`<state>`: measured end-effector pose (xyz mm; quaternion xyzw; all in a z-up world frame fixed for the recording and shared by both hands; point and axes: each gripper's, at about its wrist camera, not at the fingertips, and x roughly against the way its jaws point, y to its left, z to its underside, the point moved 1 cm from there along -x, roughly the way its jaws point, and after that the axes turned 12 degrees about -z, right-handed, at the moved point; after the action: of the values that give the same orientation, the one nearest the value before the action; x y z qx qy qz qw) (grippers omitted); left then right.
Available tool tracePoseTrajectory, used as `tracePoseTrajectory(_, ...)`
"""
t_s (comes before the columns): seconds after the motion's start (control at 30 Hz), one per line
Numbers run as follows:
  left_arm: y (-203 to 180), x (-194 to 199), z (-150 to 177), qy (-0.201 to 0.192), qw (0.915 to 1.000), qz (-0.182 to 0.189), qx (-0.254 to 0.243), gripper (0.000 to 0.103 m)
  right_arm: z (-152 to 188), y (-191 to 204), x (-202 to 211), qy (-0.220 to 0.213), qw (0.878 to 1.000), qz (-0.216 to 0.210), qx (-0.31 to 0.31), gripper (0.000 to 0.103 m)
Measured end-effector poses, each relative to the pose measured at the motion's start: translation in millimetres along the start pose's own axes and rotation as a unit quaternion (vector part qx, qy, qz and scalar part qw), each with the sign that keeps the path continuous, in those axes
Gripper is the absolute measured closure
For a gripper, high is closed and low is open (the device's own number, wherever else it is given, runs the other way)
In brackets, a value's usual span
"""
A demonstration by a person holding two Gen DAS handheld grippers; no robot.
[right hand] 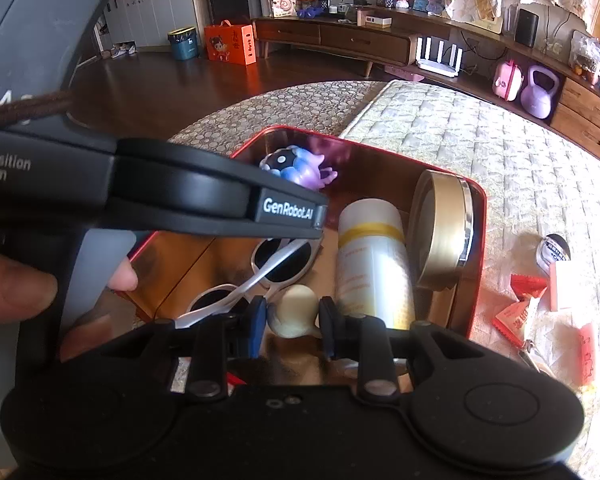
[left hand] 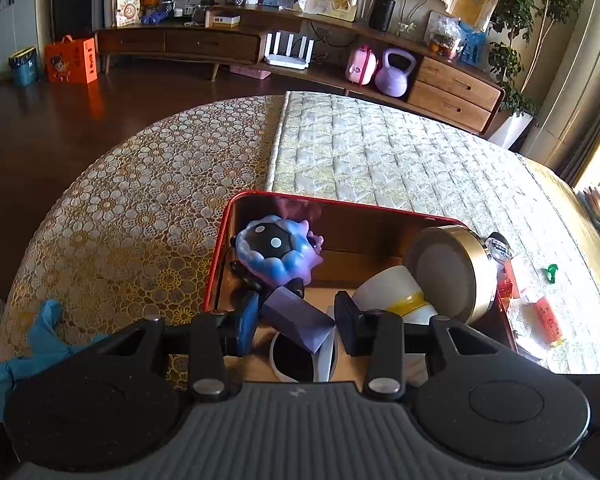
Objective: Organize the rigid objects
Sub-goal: 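Drop the purple block into the red tin with the left tool while the right tool releases the ball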
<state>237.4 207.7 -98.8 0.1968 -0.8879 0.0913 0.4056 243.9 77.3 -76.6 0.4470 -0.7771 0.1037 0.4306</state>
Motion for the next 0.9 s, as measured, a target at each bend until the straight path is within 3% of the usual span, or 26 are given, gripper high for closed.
tracePoseTrajectory(0.53,-6,5,5,0.008,0.9998,-0.014,-0.013,0.062,10,-6,30,-0.021,0.999,-0.016,-0.017,0.06)
tracePoseTrajectory(0.63,-4,10,7,0.008,0.9999,-0.009,-0.008,0.049,13,-5,38,-0.029,0.999,-0.016,-0.021,0.059)
tracePoseTrajectory(0.77,-4,20,7,0.001,0.9999,-0.009,-0.007,0.046,15,-5,50,-0.04,0.999,-0.019,-0.027,0.058)
tracePoseTrajectory(0.83,-5,26,9,-0.003,0.9999,-0.01,-0.007,0.046,17,-5,56,-0.044,0.998,-0.019,-0.027,0.055)
tracePoseTrajectory(0.9,-5,32,10,-0.007,0.9999,-0.008,-0.008,0.046,20,-4,62,-0.052,0.998,-0.016,-0.025,0.043)
